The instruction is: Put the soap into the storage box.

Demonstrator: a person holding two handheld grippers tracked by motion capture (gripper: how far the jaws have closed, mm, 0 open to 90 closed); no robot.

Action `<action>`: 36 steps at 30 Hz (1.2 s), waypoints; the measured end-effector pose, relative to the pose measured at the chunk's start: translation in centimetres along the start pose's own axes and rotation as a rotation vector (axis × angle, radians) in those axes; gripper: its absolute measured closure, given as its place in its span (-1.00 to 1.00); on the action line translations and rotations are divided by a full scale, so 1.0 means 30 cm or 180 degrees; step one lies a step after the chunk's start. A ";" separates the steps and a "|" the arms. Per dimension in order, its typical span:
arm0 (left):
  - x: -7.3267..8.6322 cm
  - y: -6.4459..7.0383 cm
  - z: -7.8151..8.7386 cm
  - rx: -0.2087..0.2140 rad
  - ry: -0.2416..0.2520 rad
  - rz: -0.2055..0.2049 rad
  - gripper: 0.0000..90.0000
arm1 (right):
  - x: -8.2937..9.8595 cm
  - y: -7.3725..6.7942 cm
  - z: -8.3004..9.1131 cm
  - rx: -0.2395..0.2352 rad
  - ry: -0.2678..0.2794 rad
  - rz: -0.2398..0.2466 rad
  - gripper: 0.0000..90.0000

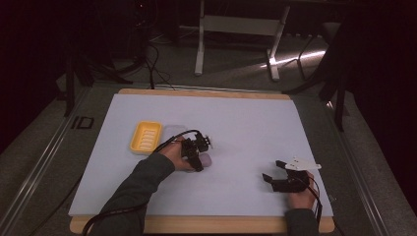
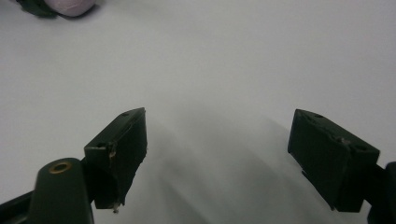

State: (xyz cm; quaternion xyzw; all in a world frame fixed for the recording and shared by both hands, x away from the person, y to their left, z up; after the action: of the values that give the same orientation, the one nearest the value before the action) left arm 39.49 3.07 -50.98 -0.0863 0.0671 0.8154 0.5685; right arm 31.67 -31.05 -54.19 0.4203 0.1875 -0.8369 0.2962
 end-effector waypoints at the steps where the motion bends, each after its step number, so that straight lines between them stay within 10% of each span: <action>1: -0.004 0.000 -0.001 -0.0002 -0.0022 -0.0003 -0.06 | 0.000 0.000 0.000 0.0000 0.0001 0.0001 -0.57; 36: -0.083 0.000 -0.010 -0.0029 -0.0609 -0.0020 0.09 | 0.000 -0.001 0.000 -0.0003 -0.0007 0.0011 -0.57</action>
State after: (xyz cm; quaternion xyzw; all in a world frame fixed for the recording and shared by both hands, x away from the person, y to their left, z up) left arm 40.36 0.71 -50.73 -0.0108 0.0086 0.8184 0.5744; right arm 31.66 -31.01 -54.20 0.4196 0.1869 -0.8367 0.2981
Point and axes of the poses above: each handheld gripper's, and its own axes: z roughly backward along the jaws, x roughly out of its underside, y roughly to its right, the point moved 1 cm from there along -z, roughly forward along the jaws, and after that the axes turned 4 degrees about -z, right-handed, at the moved point
